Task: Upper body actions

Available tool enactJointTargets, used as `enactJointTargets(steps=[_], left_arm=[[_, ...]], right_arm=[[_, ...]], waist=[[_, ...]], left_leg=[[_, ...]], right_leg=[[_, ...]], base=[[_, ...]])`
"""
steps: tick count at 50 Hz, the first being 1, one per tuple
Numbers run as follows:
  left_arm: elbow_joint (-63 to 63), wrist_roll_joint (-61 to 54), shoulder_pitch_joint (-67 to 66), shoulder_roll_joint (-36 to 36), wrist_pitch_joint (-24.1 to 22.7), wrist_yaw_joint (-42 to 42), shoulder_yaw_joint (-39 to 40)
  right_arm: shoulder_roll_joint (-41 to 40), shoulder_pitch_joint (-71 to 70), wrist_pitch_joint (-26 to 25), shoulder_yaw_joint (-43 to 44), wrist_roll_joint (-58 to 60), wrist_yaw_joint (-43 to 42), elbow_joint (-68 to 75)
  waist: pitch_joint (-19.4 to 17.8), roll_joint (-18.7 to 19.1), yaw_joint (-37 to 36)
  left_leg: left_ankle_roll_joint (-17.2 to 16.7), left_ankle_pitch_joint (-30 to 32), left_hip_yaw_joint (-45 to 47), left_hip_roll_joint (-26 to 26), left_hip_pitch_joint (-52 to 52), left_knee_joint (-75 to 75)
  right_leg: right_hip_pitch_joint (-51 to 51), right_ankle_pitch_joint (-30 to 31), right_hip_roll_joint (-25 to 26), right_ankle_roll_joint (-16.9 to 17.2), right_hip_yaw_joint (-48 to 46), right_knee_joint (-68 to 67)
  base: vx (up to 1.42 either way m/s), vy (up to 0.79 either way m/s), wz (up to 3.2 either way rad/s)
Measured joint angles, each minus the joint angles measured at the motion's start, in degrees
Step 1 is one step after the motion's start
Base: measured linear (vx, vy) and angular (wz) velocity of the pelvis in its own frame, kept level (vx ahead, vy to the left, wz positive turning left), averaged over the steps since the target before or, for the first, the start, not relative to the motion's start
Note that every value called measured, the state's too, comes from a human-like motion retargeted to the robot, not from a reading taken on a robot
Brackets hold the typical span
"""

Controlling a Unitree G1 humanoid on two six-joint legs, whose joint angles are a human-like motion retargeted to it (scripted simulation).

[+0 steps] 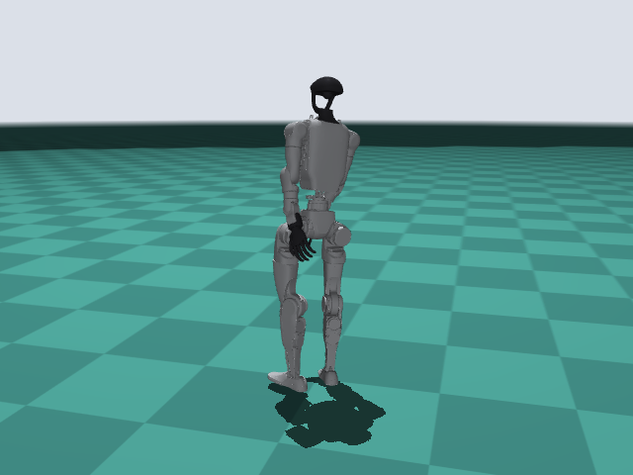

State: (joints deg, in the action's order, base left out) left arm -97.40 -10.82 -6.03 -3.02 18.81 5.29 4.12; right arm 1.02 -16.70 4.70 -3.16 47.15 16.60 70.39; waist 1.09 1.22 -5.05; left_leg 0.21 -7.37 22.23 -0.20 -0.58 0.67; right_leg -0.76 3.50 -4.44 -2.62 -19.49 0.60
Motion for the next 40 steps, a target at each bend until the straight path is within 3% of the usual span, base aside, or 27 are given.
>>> enactJointTargets(steps=[5, 9, 15, 20, 25, 30, 35, 40], left_arm=[[3.0, 2.7, 21.1, 3.9, -3.0, -4.6, -6.1], [11.2, 3.8, 33.2, 7.1, -7.5, -4.7, -9.0], [23.2, 4.5, 43.7, 9.2, -14.4, -1.3, -11.0], [24.9, 5.6, 42.7, 9.3, -17.9, 0.8, -11.8], [17.4, 6.6, 33.3, 8.1, -15.5, -4.4, -13.0], [2.5, 9.9, 19.8, 4.6, -8.6, -7.6, -9.3], [0.0, 10.4, -0.8, -0.4, 2.4, -8.6, -3.5], [0.0, 13.5, -16.8, -3.9, 1.0, -12.7, 4.7]], right_arm=[[5.7, 9.0, -10.4, 9.8, 3.2, -3.9, 19.6], [10.2, 19.5, -16.4, 16.5, -1.6, -13.4, 27.0], [15.4, 35.1, -15.7, 27.1, -7.1, -22.1, 27.0], [16.8, 39.5, -17.0, 29.0, -16.1, -26.7, 27.0], [13.4, 32.1, -17.2, 24.0, -18.9, -25.6, 27.0], [9.0, 15.7, -16.7, 12.0, -13.3, -17.1, 27.0], [2.5, 1.7, -10.9, 1.7, -6.9, -3.5, 12.7], [-1.9, -6.6, -2.4, -4.4, -11.6, 4.7, -3.5]], waist=[[0.6, -1.3, -0.3], [0.2, -1.4, 0.0], [-0.6, -1.0, 0.8], [-0.5, -0.5, 0.2], [-0.1, -0.2, -0.6], [0.5, 0.1, -1.2], [-0.9, 0.6, -1.1], [-1.2, 0.9, -0.9]], left_leg=[[0.4, 0.3, -1.9, -0.3, 1.3, 0.8], [0.5, 0.0, -2.2, -0.1, 2.1, 1.7], [0.4, 0.0, -1.1, 0.1, 2.1, 1.9], [0.3, 0.0, -0.8, 0.2, 2.1, 1.8], [0.5, 0.1, -1.7, 0.0, 2.0, 1.4], [0.5, 0.2, -1.5, 0.1, 0.9, 0.4], [0.1, 0.0, 0.5, 0.7, -0.6, -0.1], [-0.4, 0.1, 1.3, 1.3, -0.6, -0.3]], right_leg=[[1.0, -0.2, -0.4, 0.5, -2.0, 0.8], [1.1, -0.4, -0.8, 0.8, -2.2, 0.8], [1.0, -0.3, -0.7, 0.7, -1.1, 0.9], [0.8, -0.4, -0.7, 0.6, -0.9, 0.9], [1.0, -0.6, -0.6, 0.6, -1.9, 0.9], [0.8, -0.4, 0.0, 0.4, -1.9, 0.8], [0.4, 0.1, 0.8, -0.1, 0.1, 0.4], [-0.5, 0.4, 1.4, -0.1, 0.9, 0.1]], base=[[-0.06, -0.05, 0.35], [-0.02, 0.01, 0.03], [-0.01, 0.02, -0.06], [0.00, 0.00, 0.00], [0.01, -0.01, 0.13], [0.02, -0.02, -0.04], [0.03, -0.03, -0.34], [0.01, 0.00, -0.04]])
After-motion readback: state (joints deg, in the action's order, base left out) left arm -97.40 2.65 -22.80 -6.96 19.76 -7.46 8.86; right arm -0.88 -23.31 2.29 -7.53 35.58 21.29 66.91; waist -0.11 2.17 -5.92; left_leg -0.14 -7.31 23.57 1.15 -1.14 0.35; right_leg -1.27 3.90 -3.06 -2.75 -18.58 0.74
